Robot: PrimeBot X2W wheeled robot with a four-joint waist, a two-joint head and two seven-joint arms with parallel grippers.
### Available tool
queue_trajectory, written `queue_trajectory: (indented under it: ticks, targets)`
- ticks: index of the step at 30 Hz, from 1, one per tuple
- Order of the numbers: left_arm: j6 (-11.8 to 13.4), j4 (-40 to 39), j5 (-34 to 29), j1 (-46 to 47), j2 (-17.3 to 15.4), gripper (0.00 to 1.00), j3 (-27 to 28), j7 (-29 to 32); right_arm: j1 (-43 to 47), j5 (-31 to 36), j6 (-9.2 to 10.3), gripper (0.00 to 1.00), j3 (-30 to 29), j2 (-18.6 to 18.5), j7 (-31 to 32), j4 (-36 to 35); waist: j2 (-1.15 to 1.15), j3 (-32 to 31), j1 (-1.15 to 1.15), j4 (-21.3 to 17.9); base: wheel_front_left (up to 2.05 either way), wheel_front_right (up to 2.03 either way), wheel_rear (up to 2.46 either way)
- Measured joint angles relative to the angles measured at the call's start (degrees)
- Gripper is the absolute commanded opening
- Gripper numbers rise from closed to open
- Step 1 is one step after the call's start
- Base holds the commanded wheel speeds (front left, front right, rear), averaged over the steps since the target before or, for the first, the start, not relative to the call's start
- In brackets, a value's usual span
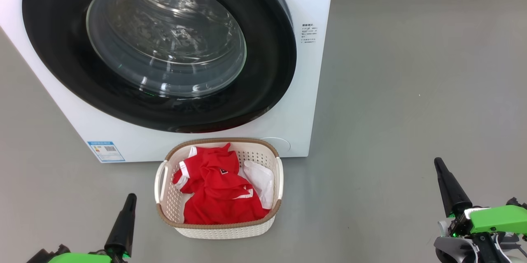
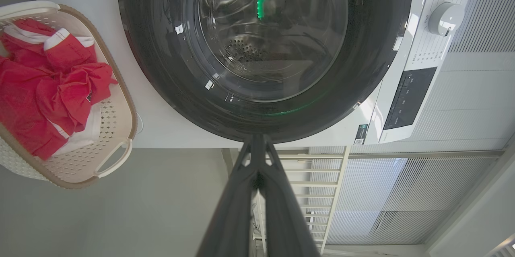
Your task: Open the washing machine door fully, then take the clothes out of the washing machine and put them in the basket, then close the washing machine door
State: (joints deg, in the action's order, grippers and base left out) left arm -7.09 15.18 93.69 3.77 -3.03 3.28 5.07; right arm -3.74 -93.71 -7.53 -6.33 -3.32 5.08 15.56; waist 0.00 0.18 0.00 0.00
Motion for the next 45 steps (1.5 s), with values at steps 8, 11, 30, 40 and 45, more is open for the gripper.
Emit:
queue_trajectory:
  ticks: [8,11,30,40,45]
  targets:
    - [0.00,0.00,-0.09,0.00,0.03,0.00,0.10,0.40,0.00,0.01,0.00,0.00,-0.10,0.04,0.07,0.00,0.00,0.00,0.00,0.00,0.00,0.00,0.00]
    - [0.00,0.00,-0.26,0.01,0.05,0.00,0.13,0.40,0.00,0.12,0.00,0.00,-0.13,0.05,0.07,0.00,0.00,0.00,0.00,0.00,0.00,0.00,0.00]
    - [0.00,0.01,-0.36,0.01,0.22,0.00,0.33,0.46,0.00,0.45,0.00,0.00,-0.32,0.18,0.48,0.01,0.00,0.00,0.00,0.00,0.00,0.00,0.00]
    - [0.00,0.01,-0.41,0.01,0.24,0.00,0.42,0.47,0.00,0.54,0.00,0.00,-0.38,0.26,0.49,0.01,0.00,0.00,0.00,0.00,0.00,0.00,0.00]
    - [0.00,0.01,-0.42,0.01,0.24,0.00,0.47,0.47,0.00,0.60,0.00,0.00,-0.41,0.29,0.49,0.01,0.00,0.00,0.00,0.00,0.00,0.00,0.00]
